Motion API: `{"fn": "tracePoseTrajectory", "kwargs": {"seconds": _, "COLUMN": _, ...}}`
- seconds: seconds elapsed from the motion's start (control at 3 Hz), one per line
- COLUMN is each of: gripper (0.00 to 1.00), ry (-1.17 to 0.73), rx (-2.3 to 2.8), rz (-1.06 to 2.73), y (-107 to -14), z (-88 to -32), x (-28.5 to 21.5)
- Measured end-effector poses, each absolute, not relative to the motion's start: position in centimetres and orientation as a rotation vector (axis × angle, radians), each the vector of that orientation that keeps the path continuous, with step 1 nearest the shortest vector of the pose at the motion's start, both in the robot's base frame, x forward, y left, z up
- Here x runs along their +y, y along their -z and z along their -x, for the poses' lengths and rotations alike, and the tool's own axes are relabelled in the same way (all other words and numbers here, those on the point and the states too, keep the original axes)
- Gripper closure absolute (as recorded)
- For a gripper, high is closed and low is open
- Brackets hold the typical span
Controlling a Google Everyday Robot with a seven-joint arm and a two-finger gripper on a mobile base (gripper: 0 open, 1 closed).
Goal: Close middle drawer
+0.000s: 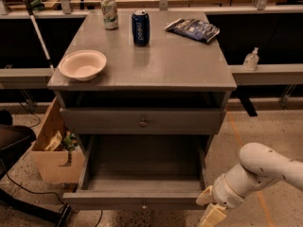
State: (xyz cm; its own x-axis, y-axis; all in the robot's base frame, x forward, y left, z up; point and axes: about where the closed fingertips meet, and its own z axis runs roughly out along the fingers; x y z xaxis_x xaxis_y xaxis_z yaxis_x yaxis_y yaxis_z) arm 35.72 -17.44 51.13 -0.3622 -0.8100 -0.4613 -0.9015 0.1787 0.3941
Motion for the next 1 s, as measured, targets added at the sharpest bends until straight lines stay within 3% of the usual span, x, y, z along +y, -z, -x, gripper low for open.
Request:
{"fn": "tracePoseTrajectory", "kwargs": {"seconds": 0.67, "gripper": 0.88, "ry": -0.979, "rx": 2.269, "rz": 1.699, "y": -49.5, "z": -34.7, "x": -17.0}}
{"fn": "tracePoseTrajectory", "kwargs": {"seconds": 1.0, "gripper": 1.0, "ry": -1.005, "rx": 2.282, "rz": 1.708, "y": -48.4, "z": -34.6, "x": -16.7}}
